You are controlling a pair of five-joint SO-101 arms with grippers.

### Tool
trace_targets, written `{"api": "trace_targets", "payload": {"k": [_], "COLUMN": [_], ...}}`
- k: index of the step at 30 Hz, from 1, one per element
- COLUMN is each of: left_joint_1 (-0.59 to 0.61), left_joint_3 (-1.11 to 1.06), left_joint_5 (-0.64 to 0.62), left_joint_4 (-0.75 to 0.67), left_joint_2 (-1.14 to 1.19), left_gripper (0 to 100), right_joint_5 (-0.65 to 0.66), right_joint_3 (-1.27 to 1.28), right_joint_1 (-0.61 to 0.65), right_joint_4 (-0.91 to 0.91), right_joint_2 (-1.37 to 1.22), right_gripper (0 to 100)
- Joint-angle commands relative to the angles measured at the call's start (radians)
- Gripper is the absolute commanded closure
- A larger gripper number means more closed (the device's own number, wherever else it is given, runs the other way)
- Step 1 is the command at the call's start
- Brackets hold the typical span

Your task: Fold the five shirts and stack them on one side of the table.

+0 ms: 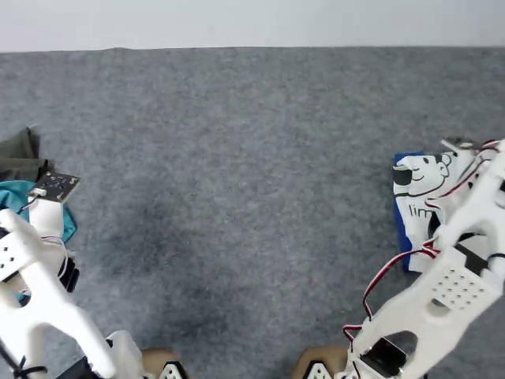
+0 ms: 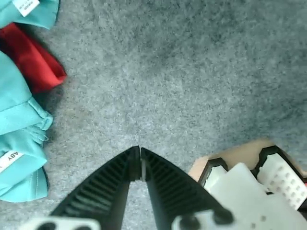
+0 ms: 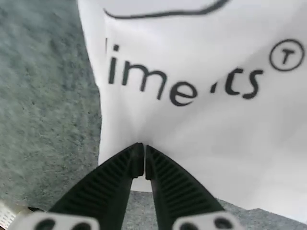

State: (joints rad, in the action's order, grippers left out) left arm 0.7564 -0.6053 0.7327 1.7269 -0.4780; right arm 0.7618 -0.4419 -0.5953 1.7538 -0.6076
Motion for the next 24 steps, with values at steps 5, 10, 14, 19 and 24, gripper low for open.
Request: {"api": "trace_targets", "payload": {"k": [5,10,14,19,24], "left_joint_1": [-0.006,-0.006,-0.008,-0.011,-0.011], "left_joint_3": [0.005,0.004,0.004,0.004,0.004], "left_joint_5": [0.005,0.005,0.005,0.005,0.005], "left_joint_4": [0.011,0.011,0.011,0.011,0.011], "left_joint_2": [-0.026,-0.026,-0.026,-0.026,-0.026], "left_gripper": [99,99,99,99,99], "right_joint_5": [0.083,0.078,0.077,0.075,0.075], "right_joint_3": [0.184,0.152,0.058,-0.046,-0.043], "right_joint_1": [0.024,0.028,0.047,0.131,0.213], "right_joint_4": [0.042,0.041,0.039,-0.045,-0.246], "right_joint_2": [0.136,0.179,0.259,0.291,0.245], "right_gripper": [98.8,98.8,98.3,98.3,98.3]}}
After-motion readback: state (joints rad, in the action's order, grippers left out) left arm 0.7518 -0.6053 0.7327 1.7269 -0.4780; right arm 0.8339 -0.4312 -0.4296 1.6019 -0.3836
